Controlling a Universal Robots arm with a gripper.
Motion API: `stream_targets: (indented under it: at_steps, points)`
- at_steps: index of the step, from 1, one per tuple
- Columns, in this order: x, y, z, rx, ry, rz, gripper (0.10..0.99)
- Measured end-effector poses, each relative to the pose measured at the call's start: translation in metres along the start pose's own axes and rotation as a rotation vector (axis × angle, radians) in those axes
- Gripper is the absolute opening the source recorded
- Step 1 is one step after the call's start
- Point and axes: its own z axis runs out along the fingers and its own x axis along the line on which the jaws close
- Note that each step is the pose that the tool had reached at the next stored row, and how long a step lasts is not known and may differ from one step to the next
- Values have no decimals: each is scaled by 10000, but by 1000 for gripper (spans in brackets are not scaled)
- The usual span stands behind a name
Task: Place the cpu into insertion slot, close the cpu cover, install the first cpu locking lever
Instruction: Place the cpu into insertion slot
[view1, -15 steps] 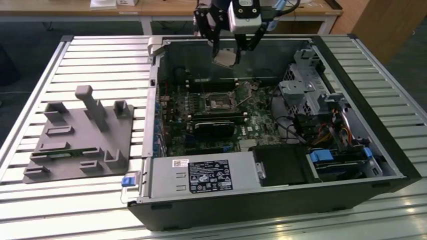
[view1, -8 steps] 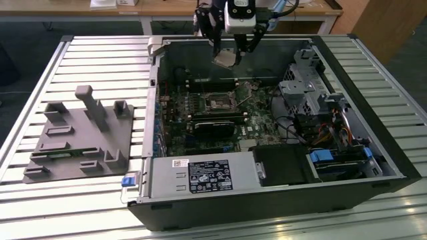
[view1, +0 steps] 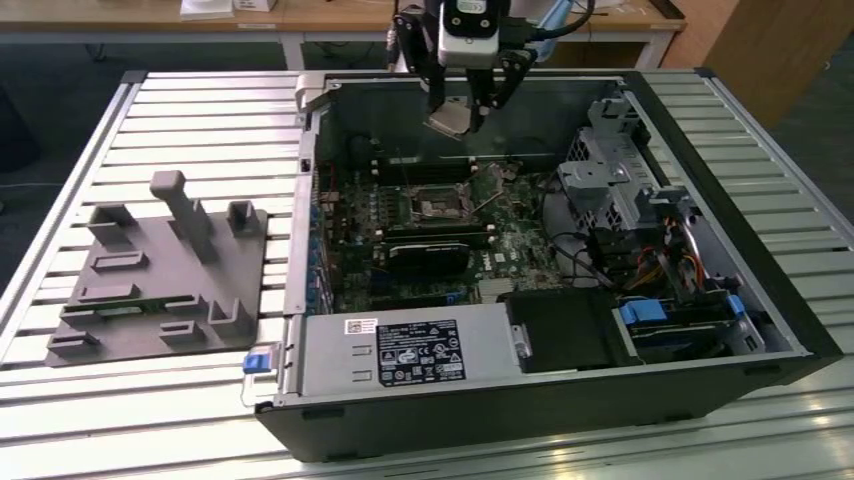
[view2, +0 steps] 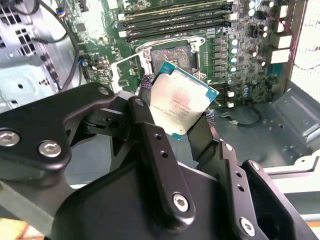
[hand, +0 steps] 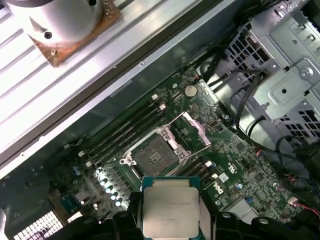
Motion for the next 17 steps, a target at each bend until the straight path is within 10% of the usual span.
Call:
stream_targets:
  at_steps: [17]
  points:
    - [1, -3, 24, -8, -196, 2387, 541]
